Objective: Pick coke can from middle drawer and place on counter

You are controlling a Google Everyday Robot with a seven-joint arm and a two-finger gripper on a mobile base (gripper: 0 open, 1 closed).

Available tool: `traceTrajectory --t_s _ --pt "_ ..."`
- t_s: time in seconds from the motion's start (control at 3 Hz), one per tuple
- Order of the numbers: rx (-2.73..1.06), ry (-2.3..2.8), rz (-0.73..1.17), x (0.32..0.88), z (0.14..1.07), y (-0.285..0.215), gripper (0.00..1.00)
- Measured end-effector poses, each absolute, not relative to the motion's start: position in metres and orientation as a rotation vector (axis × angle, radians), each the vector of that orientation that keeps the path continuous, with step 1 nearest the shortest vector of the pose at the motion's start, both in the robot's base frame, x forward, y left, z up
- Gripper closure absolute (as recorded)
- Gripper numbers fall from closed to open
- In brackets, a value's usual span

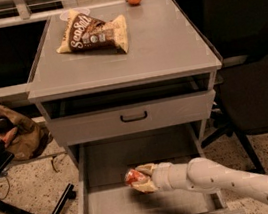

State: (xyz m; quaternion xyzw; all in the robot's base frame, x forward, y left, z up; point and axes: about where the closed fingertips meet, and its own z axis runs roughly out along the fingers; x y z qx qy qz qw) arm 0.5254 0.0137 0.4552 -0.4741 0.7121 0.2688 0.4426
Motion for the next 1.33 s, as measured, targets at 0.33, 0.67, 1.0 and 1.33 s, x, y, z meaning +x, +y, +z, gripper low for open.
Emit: traceTrajectory --t_s 0.33,0.67,1.0,1.33 --pt "-1.181 1.680 0.642 0.529 0.521 0.002 1.00" --pt "-1.249 1.589 0.611 0.535 0.588 0.007 1.00" --pt "-1.249 1.589 0.611 0.535 0.588 0.007 1.00" --pt "-1.265 1.573 0.598 0.543 0.631 0.008 1.00"
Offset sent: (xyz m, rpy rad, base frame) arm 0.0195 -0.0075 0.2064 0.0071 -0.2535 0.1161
